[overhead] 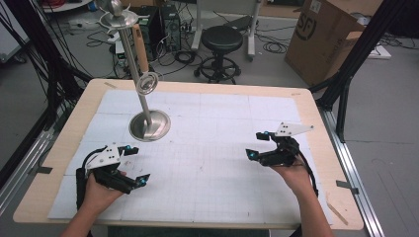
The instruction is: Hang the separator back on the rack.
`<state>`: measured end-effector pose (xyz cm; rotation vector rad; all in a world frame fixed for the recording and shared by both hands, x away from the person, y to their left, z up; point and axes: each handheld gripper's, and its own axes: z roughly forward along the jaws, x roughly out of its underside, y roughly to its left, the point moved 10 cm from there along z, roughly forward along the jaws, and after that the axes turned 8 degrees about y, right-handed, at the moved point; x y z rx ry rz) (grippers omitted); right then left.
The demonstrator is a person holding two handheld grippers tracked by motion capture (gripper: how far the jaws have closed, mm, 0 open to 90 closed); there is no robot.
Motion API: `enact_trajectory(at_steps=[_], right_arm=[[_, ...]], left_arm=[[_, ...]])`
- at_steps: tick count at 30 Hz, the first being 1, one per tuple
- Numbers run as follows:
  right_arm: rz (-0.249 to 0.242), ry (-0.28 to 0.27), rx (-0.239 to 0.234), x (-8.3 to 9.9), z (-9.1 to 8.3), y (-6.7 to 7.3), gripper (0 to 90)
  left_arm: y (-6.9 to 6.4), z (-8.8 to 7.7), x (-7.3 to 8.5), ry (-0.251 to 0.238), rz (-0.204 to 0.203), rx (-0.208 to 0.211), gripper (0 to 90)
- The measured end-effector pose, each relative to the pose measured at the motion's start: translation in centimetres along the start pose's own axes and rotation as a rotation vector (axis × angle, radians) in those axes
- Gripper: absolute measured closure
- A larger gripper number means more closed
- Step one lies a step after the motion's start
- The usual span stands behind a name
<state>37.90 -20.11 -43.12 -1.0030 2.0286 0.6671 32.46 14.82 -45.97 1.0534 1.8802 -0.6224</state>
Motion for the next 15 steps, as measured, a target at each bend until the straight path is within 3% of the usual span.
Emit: enact_trajectory(at_steps=[15], right_arm=[[0.006, -0.005, -0.015, -0.04, 0.10, 0.05, 18.6]], left_arm=[[0.22, 0.21, 0.10, 0.007, -0.010, -0.007, 2.0]])
